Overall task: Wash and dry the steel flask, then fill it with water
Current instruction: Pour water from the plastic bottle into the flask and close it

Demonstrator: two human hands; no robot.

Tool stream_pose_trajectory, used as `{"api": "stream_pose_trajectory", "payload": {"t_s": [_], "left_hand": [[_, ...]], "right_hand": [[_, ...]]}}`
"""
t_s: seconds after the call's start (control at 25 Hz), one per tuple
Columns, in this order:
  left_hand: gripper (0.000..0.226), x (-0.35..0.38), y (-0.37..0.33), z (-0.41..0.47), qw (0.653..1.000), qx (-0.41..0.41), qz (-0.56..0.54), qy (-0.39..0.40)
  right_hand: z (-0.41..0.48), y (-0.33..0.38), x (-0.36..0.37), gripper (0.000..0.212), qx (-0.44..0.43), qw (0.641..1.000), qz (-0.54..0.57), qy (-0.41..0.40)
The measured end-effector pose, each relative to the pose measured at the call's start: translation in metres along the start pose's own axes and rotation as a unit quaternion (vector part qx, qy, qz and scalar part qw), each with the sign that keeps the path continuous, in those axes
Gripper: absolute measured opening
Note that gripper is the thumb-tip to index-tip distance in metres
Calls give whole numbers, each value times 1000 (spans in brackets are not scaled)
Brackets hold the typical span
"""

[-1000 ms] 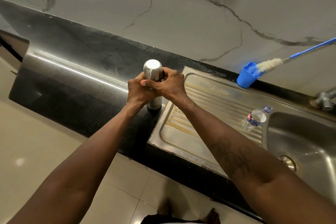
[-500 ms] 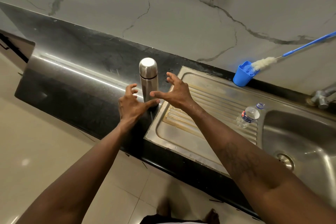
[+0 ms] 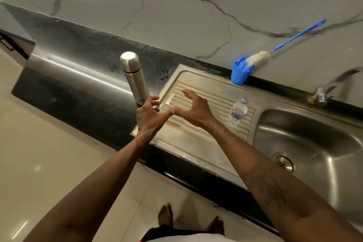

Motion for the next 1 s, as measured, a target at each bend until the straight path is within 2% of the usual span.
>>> {"api": "stream_pose_trajectory", "payload": {"t_s": [0.28, 0.52, 0.56, 0.68, 0.8, 0.92, 1.0], "left_hand": [[104, 85, -60, -36, 997, 3, -24, 67], [109, 149, -89, -43, 988, 56, -18, 142], [112, 157, -92, -41, 986, 57, -20, 157], [123, 179, -104, -36, 978, 55, -30, 199], [133, 203, -127, -37, 961, 89, -30, 259], [126, 221, -139, -41, 948, 104, -36, 299], [103, 230, -137, -42, 944, 122, -36, 305]], "right_hand": [[-39, -76, -70, 76, 68, 998, -11, -15], [-60, -127, -112, 47, 127, 991, -25, -33], [-63, -133, -115, 46, 132, 990, -34, -27], [-70, -145, -113, 61, 135, 983, -116, 45], [-76, -154, -102, 54, 133, 968, -178, 119], [-79, -165, -96, 35, 138, 965, -192, 116], [-79, -169, -94, 30, 134, 964, -202, 109]]}}
Point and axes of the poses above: each hand's wrist, its own z-axis towards the middle knuckle, its own x-axis out of the palm, y = z × x, the point moved 6 cm from there along z, towards the middle knuckle, and after that the axes turned 9 degrees about -y, right-handed, at the moved point
